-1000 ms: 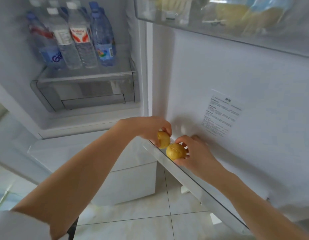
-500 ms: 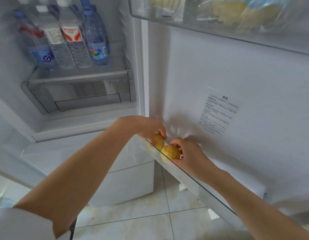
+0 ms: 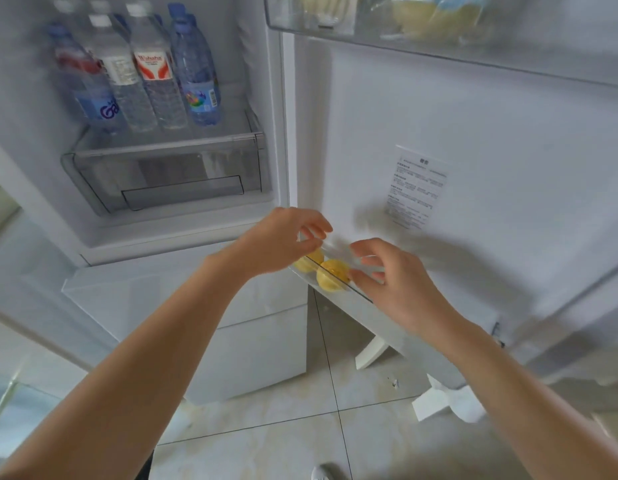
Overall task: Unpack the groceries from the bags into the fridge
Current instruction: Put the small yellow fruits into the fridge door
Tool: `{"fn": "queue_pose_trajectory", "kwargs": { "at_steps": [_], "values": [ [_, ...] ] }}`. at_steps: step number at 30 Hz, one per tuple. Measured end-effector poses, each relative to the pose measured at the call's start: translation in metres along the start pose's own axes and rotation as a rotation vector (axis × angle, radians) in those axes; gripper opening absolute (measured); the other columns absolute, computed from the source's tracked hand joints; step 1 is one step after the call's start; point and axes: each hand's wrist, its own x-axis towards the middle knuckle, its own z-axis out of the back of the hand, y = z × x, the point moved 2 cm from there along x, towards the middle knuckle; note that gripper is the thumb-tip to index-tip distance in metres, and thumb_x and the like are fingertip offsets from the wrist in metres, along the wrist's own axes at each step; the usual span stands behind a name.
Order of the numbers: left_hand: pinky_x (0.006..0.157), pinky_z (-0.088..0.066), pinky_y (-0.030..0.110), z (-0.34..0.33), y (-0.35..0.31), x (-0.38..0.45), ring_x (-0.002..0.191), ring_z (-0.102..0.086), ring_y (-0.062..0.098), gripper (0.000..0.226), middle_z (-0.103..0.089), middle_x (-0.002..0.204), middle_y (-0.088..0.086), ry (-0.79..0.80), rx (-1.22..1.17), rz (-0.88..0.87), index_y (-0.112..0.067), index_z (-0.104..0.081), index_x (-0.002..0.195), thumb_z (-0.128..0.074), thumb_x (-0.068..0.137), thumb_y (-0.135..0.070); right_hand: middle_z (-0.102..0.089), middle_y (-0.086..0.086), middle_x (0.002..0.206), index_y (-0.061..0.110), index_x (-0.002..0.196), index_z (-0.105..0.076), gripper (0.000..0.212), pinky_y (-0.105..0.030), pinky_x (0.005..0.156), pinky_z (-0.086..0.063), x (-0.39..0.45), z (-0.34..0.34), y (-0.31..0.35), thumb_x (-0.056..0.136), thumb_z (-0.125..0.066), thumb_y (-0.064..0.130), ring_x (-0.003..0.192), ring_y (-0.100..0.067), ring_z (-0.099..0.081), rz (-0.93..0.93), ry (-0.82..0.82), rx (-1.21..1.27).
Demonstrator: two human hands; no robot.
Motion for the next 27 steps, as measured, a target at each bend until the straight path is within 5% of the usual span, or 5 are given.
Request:
{"fn": "queue_pose_trajectory", "kwargs": {
  "at_steps": [10,16,23,27],
  "values": [
    [0.076,-0.050,0.013,-0.058,-0.051,-0.105,0.079,-0.062,-0.002,0.018,-0.068,0.084,-0.015,-0.310,-0.168,0.004,-0.027,-0.068,0.103,-0.062,0.090,-0.017,-0.066,0.006,0.106,0.018,0.113,-0.061,0.024,-0.021,0.091,-0.049,-0.120,0.011,0.018,0.089,-0.062,0.015,0.102,-0.003,-0.060,0.050,-0.203,0.049],
    [0.074,-0.054,0.025,-0.121,-0.079,-0.150,0.078,-0.064,0.003,0.017,-0.069,0.084,-0.014,-0.257,-0.237,0.049,-0.027,-0.067,0.104,-0.062,0.090,-0.018,-0.065,0.008,0.106,0.019,0.114,-0.060,0.025,-0.032,0.091,-0.052,-0.188,0.009,-0.013,0.089,-0.062,0.015,0.102,-0.006,-0.061,-0.049,-0.225,0.082],
    [0.067,-0.043,0.005,-0.192,-0.117,-0.175,0.083,-0.058,-0.007,0.019,-0.063,0.084,-0.020,-0.077,-0.219,0.094,-0.030,-0.064,0.109,-0.061,0.092,-0.024,-0.065,0.008,0.106,0.018,0.116,-0.059,0.028,-0.025,0.089,-0.051,-0.256,0.017,-0.064,0.089,-0.063,0.015,0.101,0.001,-0.060,-0.191,-0.249,0.069],
    [0.074,-0.047,0.010,-0.237,-0.143,-0.174,0.085,-0.058,-0.008,0.020,-0.063,0.082,-0.023,-0.005,-0.207,0.098,-0.033,-0.064,0.109,-0.061,0.091,-0.024,-0.066,0.007,0.105,0.016,0.115,-0.060,0.027,-0.026,0.088,-0.052,-0.290,0.033,-0.101,0.088,-0.063,0.014,0.100,-0.003,-0.061,-0.268,-0.258,0.078]
  ]
}}
